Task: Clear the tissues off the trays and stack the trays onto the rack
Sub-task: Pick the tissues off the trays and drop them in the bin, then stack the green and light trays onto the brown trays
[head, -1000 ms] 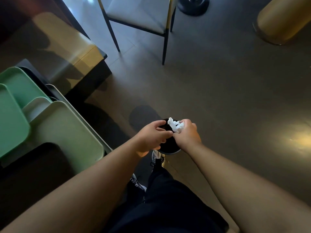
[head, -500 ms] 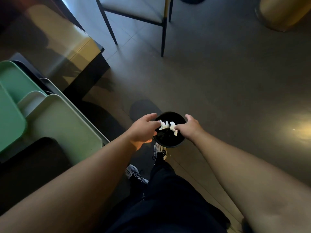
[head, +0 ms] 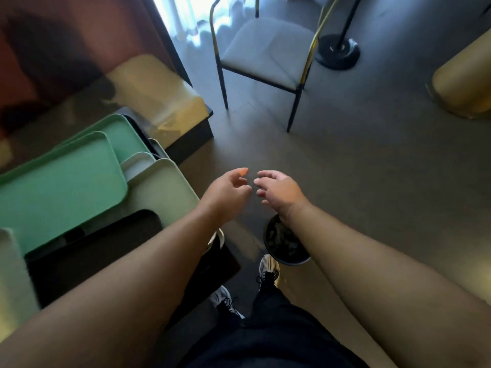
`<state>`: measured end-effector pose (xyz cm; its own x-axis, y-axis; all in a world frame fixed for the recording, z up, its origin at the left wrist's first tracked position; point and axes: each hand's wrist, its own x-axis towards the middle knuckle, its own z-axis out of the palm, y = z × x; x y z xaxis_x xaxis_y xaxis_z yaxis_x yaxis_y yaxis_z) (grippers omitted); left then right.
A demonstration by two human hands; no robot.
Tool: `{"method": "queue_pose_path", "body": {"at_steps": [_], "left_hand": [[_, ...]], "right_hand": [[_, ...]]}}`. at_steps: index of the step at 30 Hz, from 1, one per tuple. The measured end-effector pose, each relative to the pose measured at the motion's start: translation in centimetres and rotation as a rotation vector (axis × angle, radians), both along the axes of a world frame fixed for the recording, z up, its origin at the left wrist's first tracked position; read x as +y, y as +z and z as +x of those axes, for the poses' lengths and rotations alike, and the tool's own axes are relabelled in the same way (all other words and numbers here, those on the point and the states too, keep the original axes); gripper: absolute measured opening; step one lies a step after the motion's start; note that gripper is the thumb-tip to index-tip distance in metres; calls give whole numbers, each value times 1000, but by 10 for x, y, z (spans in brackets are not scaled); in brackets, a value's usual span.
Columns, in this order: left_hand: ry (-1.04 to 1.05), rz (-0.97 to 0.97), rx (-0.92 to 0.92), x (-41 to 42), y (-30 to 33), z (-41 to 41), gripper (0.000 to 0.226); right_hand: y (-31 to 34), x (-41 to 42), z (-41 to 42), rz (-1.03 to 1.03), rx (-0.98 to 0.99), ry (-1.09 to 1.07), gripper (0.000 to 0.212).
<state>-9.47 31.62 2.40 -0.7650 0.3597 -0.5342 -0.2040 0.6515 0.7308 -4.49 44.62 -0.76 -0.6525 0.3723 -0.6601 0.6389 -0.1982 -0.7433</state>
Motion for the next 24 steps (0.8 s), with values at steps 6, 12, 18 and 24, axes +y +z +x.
{"method": "queue_pose_path", "body": {"at_steps": [6,12,18,24], "left_hand": [[103,-7,201,-88,36,-11,50],[74,-106,255,-147,34,-9,58],[97,-189,170,-159,15,-6,67],[154,-240,106,-156,10,-1,72]], "right_hand": [[38,-84,-38,126,160,229,33],[24,-137,-49,517,45,413,48],[-1,-145,-54,573,-86,491,43],[-1,-133,-62,569,-172,622,31]]}}
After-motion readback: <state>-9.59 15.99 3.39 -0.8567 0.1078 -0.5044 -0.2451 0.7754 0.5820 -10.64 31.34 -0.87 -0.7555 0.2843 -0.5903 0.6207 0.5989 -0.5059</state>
